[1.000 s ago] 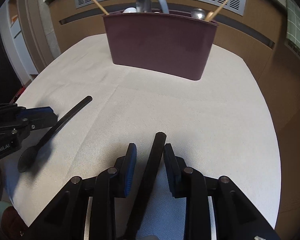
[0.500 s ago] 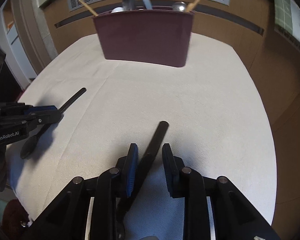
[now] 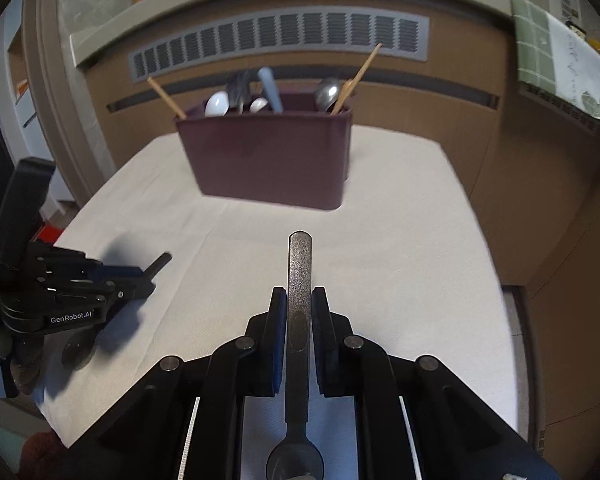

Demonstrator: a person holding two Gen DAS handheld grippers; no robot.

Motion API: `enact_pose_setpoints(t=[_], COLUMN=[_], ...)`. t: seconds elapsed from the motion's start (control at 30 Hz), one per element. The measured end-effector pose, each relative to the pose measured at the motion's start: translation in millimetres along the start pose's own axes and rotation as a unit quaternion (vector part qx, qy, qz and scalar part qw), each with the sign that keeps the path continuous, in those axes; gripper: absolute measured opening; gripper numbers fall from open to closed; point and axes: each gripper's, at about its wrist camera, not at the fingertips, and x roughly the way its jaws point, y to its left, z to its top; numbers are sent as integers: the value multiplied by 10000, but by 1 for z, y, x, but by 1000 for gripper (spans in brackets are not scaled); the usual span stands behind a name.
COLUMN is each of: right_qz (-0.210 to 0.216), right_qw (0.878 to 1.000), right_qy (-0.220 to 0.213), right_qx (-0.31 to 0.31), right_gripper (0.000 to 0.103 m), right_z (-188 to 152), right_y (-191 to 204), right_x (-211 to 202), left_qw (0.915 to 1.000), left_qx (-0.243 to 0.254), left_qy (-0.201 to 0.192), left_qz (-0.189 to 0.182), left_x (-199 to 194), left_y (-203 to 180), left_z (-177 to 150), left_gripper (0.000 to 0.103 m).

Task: Organize utensils
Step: 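Lift both black spoons and carry them toward the maroon caddy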

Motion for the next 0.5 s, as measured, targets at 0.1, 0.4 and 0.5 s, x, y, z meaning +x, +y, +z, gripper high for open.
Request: enact_pose_setpoints(t=[0.1,0.4,0.5], right_qz=[-50,-21,-13], right_qw=[9998,9999,9998], right_qy=[-151,-74,-94], right_qx=[106,147,180], right_gripper=[11,11,11], right_z=[4,1,2], right_y=[-9,-8,-6], right_x=[-8,0,0], left_qw=[9999,9997,9993], left_qx=[111,124,-117], left_qy=[-7,-202,-341], left_qz=[96,112,0], left_x=[-1,-8,-11], left_y=[-4,-4,1], left_z=[-3,-16,-16], left_gripper=[17,16,12])
